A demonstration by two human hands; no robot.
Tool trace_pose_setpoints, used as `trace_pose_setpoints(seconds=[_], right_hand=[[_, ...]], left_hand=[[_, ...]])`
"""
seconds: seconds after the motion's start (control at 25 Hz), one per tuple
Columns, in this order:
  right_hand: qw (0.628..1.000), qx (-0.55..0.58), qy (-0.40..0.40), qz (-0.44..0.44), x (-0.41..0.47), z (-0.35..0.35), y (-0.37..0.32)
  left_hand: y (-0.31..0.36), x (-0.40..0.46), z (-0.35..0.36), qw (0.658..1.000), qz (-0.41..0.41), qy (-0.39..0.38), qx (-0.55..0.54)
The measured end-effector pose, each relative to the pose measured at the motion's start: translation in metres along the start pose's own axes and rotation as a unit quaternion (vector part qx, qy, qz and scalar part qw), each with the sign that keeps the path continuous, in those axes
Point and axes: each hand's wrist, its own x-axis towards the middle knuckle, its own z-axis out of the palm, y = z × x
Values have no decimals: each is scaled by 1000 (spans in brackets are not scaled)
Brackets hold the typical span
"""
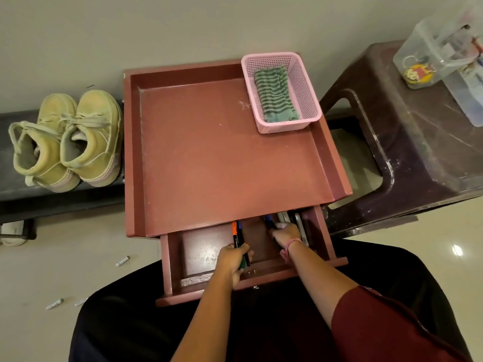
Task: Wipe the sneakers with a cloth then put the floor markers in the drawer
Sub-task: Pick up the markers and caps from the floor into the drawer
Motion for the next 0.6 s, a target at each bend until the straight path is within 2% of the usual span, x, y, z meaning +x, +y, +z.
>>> trace_pose_setpoints(seconds=[0.08,0.2,0.44,0.6], right_hand=[[1000,14,21,-4,1,1,6],[999,3,54,-7,-4,5,10],[984,-154,88,-22,-11,1,9],[976,-188,99,-41,-25,-4,2]], left_hand=[[-7,-1,-3,999,-25,-5,-40],[-9,-4,-4,997,-20,-11,-69],[-11,-7,-5,999,-7,3,-39],[-7,-15,-4,999,21,8,-37]])
